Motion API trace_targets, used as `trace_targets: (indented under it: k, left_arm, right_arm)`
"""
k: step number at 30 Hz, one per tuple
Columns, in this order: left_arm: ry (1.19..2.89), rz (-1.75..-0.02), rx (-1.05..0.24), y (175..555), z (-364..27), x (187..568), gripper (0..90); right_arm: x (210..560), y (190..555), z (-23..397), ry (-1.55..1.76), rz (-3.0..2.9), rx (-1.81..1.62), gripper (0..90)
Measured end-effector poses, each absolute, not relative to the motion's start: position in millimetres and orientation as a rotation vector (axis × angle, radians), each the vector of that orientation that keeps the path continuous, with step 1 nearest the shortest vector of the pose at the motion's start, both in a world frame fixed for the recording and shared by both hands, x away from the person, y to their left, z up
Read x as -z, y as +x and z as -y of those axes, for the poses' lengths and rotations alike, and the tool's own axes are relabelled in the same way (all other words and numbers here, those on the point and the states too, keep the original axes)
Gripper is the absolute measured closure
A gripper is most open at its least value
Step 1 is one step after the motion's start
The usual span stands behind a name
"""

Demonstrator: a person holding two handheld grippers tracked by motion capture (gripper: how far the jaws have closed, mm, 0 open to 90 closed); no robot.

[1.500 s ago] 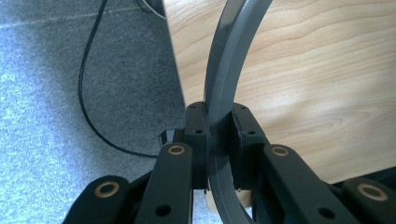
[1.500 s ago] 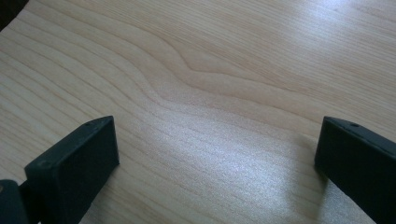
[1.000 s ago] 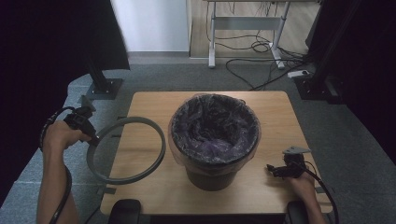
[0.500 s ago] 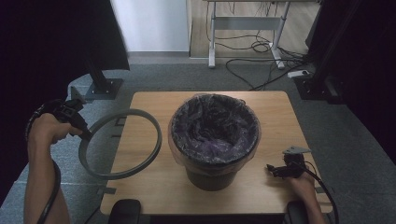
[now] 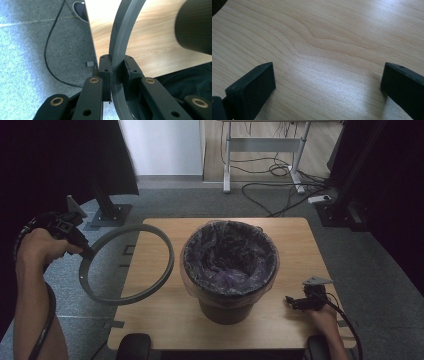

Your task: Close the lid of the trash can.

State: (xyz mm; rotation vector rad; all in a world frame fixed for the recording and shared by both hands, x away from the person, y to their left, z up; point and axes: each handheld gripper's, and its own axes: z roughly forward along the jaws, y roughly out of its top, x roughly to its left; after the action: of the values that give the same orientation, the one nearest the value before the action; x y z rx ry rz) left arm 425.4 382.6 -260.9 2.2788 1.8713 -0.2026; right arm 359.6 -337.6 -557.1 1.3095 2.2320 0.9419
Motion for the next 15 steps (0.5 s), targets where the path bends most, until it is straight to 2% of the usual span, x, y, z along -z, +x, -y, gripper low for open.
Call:
trace_targets:
  k: [15]
  left_arm:
    - [2.347,-1.736,0.205,435,-333,223,79.0]
  right_arm:
    - [557,360,338,1.31,-2.232,-0.942,0.0]
